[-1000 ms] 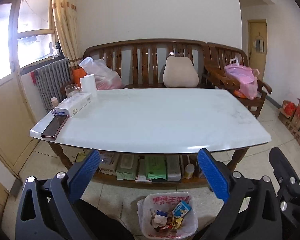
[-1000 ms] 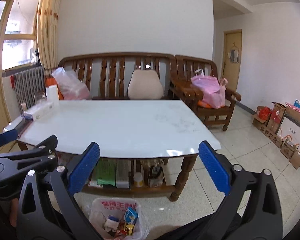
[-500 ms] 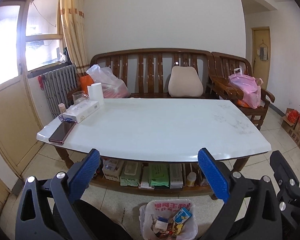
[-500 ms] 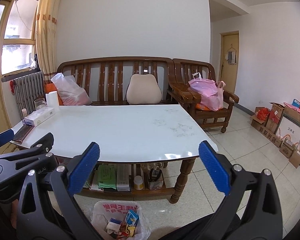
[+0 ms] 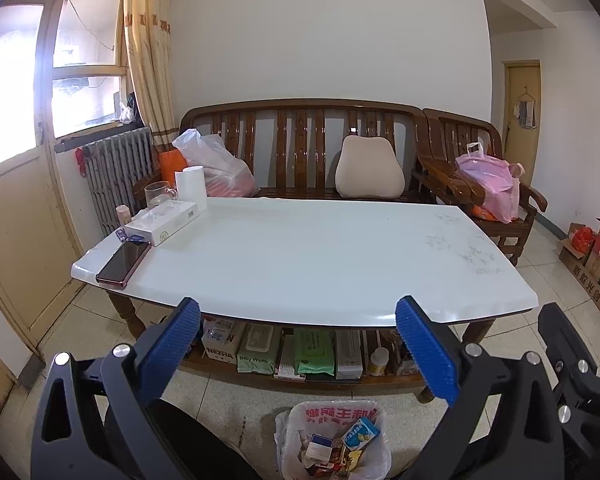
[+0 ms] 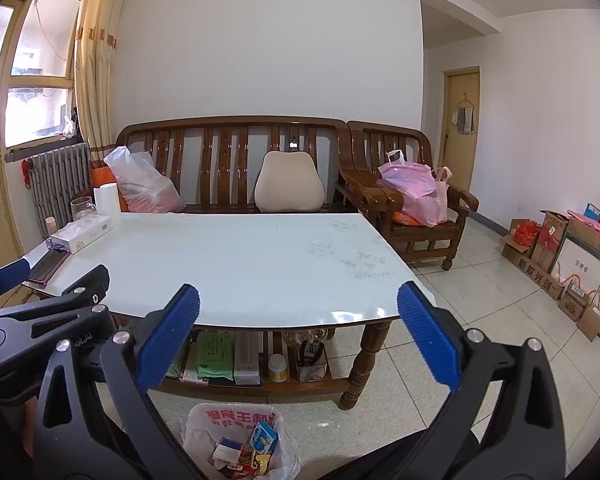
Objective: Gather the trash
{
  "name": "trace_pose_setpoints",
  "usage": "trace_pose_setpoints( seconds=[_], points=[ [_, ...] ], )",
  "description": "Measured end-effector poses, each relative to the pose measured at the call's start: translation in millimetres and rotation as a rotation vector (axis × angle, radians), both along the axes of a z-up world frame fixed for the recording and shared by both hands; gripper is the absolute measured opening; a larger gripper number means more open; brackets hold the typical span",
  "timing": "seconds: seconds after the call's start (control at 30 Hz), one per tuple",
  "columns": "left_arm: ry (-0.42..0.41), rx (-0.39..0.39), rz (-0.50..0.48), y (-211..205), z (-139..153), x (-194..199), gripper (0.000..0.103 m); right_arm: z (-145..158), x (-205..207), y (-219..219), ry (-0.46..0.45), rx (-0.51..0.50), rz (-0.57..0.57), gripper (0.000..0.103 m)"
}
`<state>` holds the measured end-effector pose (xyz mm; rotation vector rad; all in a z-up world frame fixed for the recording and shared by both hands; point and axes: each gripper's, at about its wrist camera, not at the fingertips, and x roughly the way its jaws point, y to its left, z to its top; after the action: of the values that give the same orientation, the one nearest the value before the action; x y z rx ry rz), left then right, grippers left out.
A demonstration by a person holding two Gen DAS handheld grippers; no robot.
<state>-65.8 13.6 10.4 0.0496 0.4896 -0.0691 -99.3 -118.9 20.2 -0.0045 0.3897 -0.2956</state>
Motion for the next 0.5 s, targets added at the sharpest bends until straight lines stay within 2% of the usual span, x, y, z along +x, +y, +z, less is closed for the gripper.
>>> trace_pose_setpoints(
  seconds=[0.5],
  points=[
    [-0.007,-0.01,0.028,6.0,-0.1,-0.9,0.096,2.0,3.4,6.2,-0.001,-0.008,0.01,0.097]
  ],
)
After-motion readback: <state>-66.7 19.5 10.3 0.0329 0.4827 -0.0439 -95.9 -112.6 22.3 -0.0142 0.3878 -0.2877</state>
